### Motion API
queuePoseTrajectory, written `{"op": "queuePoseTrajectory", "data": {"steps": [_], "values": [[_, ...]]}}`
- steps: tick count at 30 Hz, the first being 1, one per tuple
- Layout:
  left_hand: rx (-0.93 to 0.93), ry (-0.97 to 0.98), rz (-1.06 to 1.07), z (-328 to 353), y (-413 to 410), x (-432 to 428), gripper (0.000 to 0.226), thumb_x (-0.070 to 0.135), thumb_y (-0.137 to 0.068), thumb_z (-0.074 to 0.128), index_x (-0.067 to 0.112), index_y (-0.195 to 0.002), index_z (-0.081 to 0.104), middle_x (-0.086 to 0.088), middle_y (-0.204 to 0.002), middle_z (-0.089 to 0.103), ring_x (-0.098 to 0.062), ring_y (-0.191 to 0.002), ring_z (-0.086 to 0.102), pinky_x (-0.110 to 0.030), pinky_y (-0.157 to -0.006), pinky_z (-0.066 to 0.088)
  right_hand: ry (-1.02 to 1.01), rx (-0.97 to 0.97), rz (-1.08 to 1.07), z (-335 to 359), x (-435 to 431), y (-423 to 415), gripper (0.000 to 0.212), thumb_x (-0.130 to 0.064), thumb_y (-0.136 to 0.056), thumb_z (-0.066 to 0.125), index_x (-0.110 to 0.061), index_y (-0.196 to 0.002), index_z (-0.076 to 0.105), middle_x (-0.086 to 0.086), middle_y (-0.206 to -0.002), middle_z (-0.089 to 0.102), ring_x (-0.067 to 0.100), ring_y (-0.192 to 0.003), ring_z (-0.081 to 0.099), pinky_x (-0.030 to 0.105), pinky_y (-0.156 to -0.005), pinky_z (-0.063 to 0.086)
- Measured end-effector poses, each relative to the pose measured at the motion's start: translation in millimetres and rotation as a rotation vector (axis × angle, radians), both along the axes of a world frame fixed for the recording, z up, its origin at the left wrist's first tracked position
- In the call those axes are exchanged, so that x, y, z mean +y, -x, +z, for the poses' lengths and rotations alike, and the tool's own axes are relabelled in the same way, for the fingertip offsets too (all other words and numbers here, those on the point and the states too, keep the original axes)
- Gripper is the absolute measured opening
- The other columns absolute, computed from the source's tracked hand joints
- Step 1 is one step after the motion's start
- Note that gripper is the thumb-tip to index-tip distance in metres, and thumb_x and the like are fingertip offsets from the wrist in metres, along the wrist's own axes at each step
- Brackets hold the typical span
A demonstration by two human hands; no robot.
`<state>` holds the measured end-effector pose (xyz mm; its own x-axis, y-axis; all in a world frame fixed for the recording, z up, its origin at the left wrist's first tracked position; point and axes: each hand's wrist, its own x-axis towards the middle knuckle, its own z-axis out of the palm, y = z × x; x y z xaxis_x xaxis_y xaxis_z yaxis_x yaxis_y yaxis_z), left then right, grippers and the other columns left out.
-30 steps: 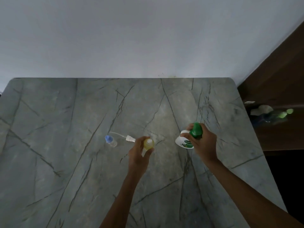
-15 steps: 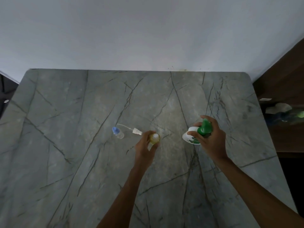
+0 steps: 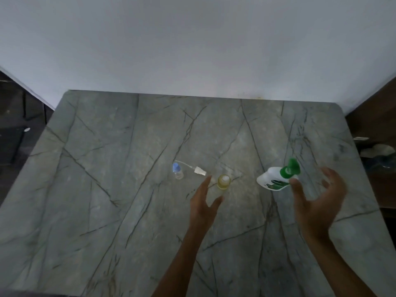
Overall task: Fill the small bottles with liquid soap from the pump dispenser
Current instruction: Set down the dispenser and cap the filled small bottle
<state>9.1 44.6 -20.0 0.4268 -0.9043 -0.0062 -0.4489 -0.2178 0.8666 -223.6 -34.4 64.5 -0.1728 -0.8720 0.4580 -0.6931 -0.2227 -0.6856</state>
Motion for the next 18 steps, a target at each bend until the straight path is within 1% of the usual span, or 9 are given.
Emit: {"op": "queuePoseTrajectory", "data": {"steps": [2, 3, 4, 6, 8, 10, 13, 15, 18], "values": [[0.05, 0.01, 0.054, 8, -6, 21, 0.064, 0.025, -0.081, 0.077, 0.016, -0.138, 0.05, 0.007, -0.136, 0.055, -0.006, -0.122, 0.055, -0.025, -0.101, 0.047, 0.113, 0.015, 0.077, 15, 12, -28, 0.05, -0.031, -0.086, 0.069, 0.007, -0.114, 0.054, 0.023, -0.11, 0.058, 0.025, -0.095, 0.055, 0.022, -0.081, 0.045], [0.104, 0.01, 0.084, 12, -9, 31, 0.06, 0.022, -0.082, 0.076, 0.017, -0.136, 0.051, 0.007, -0.136, 0.055, -0.006, -0.123, 0.055, -0.024, -0.101, 0.047, 0.087, -0.01, 0.177, 21, 13, -48, 0.039, -0.025, -0.086, 0.069, 0.005, -0.108, 0.058, 0.019, -0.103, 0.061, 0.018, -0.091, 0.055, 0.015, -0.079, 0.044], [0.163, 0.012, 0.103, 16, -12, 41, 0.056, 0.02, -0.084, 0.075, 0.017, -0.135, 0.052, 0.007, -0.135, 0.056, -0.005, -0.124, 0.054, -0.024, -0.102, 0.046, 0.017, -0.019, 0.3, 23, 10, -70, 0.029, -0.021, -0.086, 0.069, 0.001, -0.104, 0.061, 0.014, -0.099, 0.063, 0.014, -0.088, 0.056, 0.015, -0.078, 0.045], [0.237, 0.018, 0.118, 25, -18, 58, 0.05, 0.018, -0.086, 0.072, 0.016, -0.132, 0.055, 0.008, -0.134, 0.058, -0.004, -0.124, 0.054, -0.025, -0.104, 0.045, -0.155, 0.066, 0.524, 20, -3, -115, 0.021, -0.015, -0.086, 0.069, -0.007, -0.105, 0.063, 0.005, -0.096, 0.063, 0.015, -0.088, 0.058, 0.028, -0.078, 0.051], [0.264, 0.02, 0.108, 33, -26, 72, 0.044, 0.014, -0.088, 0.069, 0.019, -0.13, 0.056, 0.012, -0.13, 0.06, -0.003, -0.123, 0.054, -0.025, -0.103, 0.045, -0.293, 0.269, 0.648, 6, -22, -154, 0.025, -0.013, -0.084, 0.069, -0.01, -0.109, 0.063, 0.005, -0.099, 0.062, 0.019, -0.094, 0.057, 0.037, -0.08, 0.051], [0.29, 0.027, 0.099, 40, -36, 82, 0.042, 0.01, -0.089, 0.068, 0.021, -0.128, 0.057, 0.01, -0.128, 0.062, -0.004, -0.122, 0.055, -0.023, -0.103, 0.045, -0.416, 0.474, 0.704, -8, -37, -187, 0.03, -0.013, -0.084, 0.068, -0.01, -0.113, 0.061, 0.008, -0.109, 0.059, 0.025, -0.104, 0.054, 0.037, -0.083, 0.05], [0.307, 0.036, 0.086, 44, -52, 92, 0.04, 0.015, -0.089, 0.066, 0.017, -0.129, 0.056, 0.008, -0.127, 0.063, -0.005, -0.121, 0.057, -0.022, -0.102, 0.045, -0.547, 0.739, 0.692, -26, -50, -220, 0.035, -0.02, -0.085, 0.067, -0.011, -0.118, 0.056, 0.011, -0.117, 0.054, 0.029, -0.11, 0.051, 0.037, -0.085, 0.046], [0.308, 0.034, 0.078, 44, -62, 96, 0.04, 0.014, -0.09, 0.066, 0.018, -0.128, 0.057, 0.011, -0.126, 0.063, -0.004, -0.12, 0.057, -0.021, -0.101, 0.045, -0.599, 0.865, 0.679, -36, -53, -230, 0.041, -0.025, -0.085, 0.069, -0.012, -0.12, 0.053, 0.011, -0.119, 0.053, 0.029, -0.111, 0.053, 0.038, -0.086, 0.047], [0.301, 0.03, 0.051, 45, -74, 99, 0.039, 0.01, -0.09, 0.066, 0.021, -0.127, 0.057, 0.015, -0.124, 0.063, -0.001, -0.118, 0.057, -0.018, -0.099, 0.046, -0.648, 0.942, 0.687, -45, -52, -238, 0.044, -0.031, -0.082, 0.073, -0.012, -0.117, 0.054, 0.01, -0.117, 0.056, 0.028, -0.108, 0.057, 0.036, -0.085, 0.048]]}}
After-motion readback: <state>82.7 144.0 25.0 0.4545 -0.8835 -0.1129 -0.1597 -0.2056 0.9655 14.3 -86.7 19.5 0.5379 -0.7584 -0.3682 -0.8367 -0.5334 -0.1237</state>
